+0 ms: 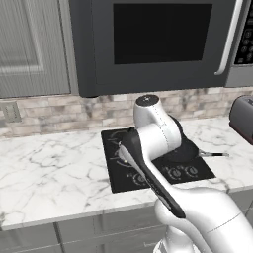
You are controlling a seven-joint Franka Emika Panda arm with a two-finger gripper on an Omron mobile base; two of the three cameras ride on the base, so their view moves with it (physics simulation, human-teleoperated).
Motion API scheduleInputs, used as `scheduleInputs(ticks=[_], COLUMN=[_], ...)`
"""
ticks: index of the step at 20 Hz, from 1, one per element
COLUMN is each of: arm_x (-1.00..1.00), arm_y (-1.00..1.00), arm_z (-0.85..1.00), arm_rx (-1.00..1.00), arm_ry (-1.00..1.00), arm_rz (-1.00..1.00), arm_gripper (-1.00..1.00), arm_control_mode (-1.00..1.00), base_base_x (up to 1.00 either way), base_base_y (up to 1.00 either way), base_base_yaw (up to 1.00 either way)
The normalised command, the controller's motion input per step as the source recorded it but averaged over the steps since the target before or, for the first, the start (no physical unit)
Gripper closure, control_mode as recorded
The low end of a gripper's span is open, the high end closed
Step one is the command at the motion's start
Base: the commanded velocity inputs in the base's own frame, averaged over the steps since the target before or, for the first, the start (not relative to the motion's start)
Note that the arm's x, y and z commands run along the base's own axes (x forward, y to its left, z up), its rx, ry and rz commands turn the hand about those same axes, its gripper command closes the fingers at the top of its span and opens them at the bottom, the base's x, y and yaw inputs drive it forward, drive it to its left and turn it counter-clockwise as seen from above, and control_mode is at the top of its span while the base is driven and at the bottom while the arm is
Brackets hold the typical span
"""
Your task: Pick the kettle from the counter and place it on a stove burner. Then turn the burner on.
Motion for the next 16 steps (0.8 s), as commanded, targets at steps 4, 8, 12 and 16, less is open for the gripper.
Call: scheduleInputs(ticks=[4, 8, 12, 16], arm_x=[0.00, 0.00, 0.08, 0.13], arm_y=[-0.08, -0.14, -0.23, -0.25], arm_z=[-0.28, -0.35, -0.34, -0.27], arm_rx=[0.00, 0.01, 0.09, 0.11], arm_ry=[0.00, 0.00, 0.00, 0.00], arm_rz=[0.00, 0.00, 0.00, 0.00], arm_gripper=[-1.00, -1.00, -1.00, -1.00], arm_control_mode=[-1.00, -1.00, -1.00, -1.00], base_base_x=[0.00, 0.00, 0.00, 0.00], base_base_y=[0.00, 0.00, 0.00, 0.00], base_base_yaw=[0.00, 0.00, 0.00, 0.00])
